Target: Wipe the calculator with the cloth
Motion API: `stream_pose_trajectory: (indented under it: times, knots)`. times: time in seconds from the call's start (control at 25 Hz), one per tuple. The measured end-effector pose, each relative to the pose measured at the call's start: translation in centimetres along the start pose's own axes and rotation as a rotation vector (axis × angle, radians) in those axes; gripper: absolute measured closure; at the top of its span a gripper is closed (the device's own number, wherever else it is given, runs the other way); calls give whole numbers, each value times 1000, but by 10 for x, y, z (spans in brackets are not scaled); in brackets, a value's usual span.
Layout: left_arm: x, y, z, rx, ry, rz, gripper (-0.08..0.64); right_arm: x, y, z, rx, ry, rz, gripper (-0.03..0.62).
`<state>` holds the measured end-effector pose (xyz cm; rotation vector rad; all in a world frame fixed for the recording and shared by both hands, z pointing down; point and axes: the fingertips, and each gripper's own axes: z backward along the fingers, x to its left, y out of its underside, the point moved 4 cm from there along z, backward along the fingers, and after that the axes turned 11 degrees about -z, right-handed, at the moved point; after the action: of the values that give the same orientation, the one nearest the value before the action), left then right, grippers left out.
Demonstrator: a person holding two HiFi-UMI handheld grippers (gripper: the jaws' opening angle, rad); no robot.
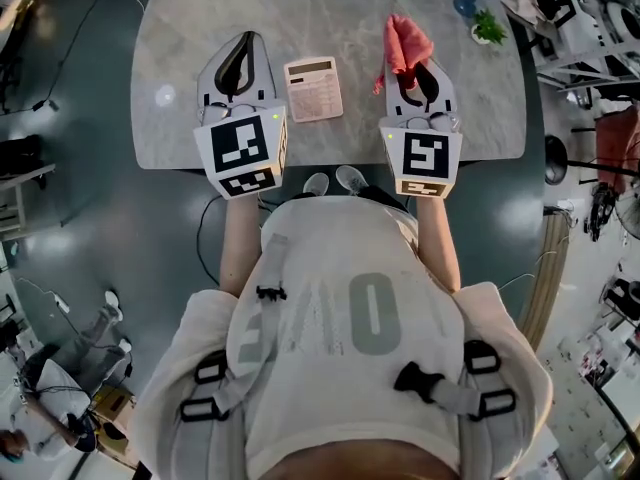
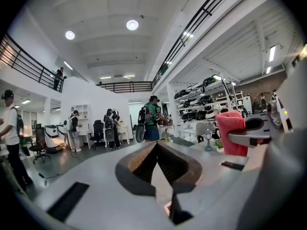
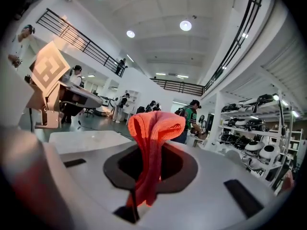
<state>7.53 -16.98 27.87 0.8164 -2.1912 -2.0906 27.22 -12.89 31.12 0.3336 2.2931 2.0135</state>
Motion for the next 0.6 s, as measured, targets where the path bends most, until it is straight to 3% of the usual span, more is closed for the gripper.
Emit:
stream_pose_trajectory:
  times: [0.6]
  knots:
    - [-9, -1, -2, -10, -11, -6, 540, -8, 11, 0, 7, -19, -33, 537]
